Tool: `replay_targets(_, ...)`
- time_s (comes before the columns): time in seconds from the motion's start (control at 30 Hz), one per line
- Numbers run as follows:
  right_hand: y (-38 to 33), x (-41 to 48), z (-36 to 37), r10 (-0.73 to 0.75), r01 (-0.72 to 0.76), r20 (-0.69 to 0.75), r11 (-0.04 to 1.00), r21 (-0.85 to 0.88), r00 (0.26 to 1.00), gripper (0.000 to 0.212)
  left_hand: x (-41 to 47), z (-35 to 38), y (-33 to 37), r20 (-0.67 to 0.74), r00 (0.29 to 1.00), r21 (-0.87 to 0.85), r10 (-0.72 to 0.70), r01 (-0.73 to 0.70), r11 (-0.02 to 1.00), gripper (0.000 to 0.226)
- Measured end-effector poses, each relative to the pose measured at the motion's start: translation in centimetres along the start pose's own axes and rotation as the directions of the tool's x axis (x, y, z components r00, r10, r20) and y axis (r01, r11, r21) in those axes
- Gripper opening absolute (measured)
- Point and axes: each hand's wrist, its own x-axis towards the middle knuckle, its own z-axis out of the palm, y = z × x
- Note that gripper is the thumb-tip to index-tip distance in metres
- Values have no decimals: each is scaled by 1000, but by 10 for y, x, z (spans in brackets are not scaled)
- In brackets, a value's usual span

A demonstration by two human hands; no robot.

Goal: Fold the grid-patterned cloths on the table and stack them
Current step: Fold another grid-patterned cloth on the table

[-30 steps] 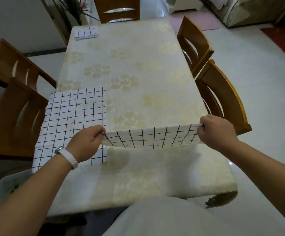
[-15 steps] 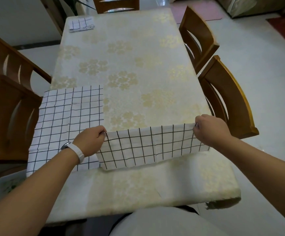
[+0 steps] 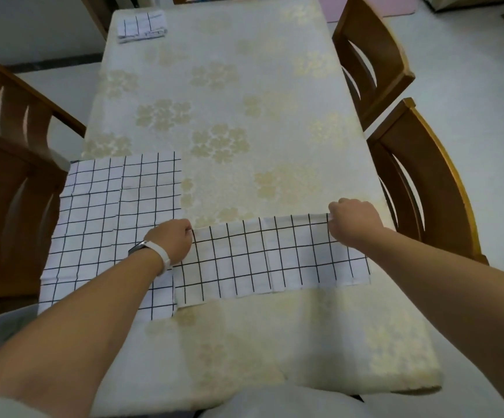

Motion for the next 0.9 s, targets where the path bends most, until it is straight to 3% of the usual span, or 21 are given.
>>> replay_targets(0.4, 10, 37, 40, 77, -71, 176, 997, -43, 981, 19, 52, 24, 1, 19, 1000, 101, 14, -16, 995, 21)
replay_targets(0.67, 11, 39, 46, 72, -68, 167, 997, -35, 983, 18, 68, 27, 1, 6, 998, 187, 60, -60, 981, 15)
replay_targets(0.77, 8, 40, 43, 65, -54, 170, 996, -72, 983, 20, 63, 29, 7, -62, 994, 211, 88, -73, 975, 22)
replay_targets(0.9, -4, 43, 29, -59, 66, 75, 994, -89, 995, 24, 35, 36, 44, -112, 986, 70, 124, -117, 991, 28)
